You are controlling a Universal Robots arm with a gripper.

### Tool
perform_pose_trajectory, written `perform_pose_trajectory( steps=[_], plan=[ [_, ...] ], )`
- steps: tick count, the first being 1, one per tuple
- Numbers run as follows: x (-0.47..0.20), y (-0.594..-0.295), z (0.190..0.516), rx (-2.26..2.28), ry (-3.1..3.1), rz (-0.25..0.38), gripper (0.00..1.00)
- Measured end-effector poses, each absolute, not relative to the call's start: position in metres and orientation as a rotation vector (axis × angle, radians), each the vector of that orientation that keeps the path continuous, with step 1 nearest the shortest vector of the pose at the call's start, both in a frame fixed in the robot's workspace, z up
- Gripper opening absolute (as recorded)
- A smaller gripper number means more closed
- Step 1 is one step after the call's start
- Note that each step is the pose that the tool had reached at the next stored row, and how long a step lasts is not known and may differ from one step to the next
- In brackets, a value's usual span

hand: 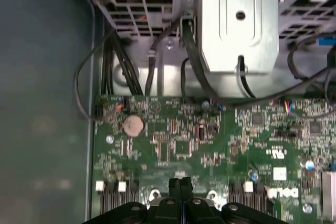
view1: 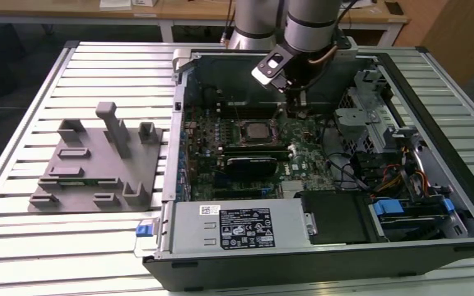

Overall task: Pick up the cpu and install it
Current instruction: 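Close the cpu cover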

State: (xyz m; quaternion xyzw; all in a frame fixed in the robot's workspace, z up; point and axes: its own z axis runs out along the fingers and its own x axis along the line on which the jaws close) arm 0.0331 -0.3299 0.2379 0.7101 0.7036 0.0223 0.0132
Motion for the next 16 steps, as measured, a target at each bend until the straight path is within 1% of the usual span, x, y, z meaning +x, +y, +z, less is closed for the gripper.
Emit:
perform_pose_trajectory(
  steps=[16],
  plan=[
    [0.002, -0.330, 0.238, 2.213, 2.192, 0.070, 0.11]
  ],
)
